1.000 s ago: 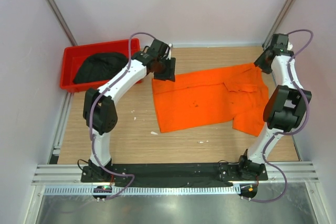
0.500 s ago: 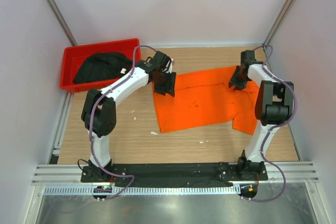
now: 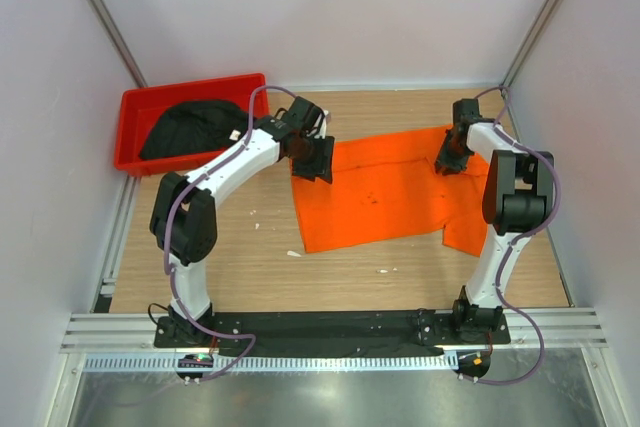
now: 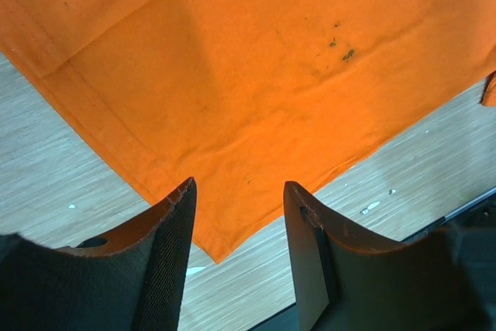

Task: Fold and stack the t-shirts
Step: Fold the tshirt

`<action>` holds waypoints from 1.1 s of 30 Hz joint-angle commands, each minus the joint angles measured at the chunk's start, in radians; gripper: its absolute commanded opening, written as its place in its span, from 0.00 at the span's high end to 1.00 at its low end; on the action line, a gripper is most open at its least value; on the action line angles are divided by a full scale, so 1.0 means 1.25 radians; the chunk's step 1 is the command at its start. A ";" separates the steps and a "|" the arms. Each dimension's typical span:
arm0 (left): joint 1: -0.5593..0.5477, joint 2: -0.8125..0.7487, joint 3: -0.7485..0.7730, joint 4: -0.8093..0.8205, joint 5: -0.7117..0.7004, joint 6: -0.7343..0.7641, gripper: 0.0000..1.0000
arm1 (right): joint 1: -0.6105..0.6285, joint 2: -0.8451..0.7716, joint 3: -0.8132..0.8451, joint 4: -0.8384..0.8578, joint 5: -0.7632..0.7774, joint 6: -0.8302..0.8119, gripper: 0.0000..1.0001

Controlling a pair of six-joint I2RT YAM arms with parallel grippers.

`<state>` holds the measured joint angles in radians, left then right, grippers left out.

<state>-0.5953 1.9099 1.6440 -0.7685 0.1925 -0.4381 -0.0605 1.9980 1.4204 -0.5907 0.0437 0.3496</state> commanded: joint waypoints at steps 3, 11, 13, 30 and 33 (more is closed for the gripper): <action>-0.004 -0.037 -0.002 0.021 0.015 -0.002 0.50 | 0.009 0.001 0.039 0.011 -0.008 0.006 0.88; -0.004 -0.034 -0.018 0.034 0.023 -0.004 0.50 | -0.028 -0.065 0.046 -0.048 -0.088 0.092 0.62; -0.005 -0.036 -0.028 0.045 0.031 -0.003 0.50 | -0.072 -0.091 0.033 -0.044 -0.054 0.107 0.52; -0.004 -0.036 -0.038 0.045 0.045 0.018 0.50 | -0.220 -0.085 -0.047 0.053 -0.015 0.112 0.68; -0.004 -0.034 -0.032 0.040 0.042 0.020 0.50 | -0.223 -0.064 -0.034 0.047 -0.008 0.120 0.66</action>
<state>-0.5957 1.9099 1.5929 -0.7334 0.2287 -0.4335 -0.3370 1.9011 1.3594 -0.5678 0.0265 0.4805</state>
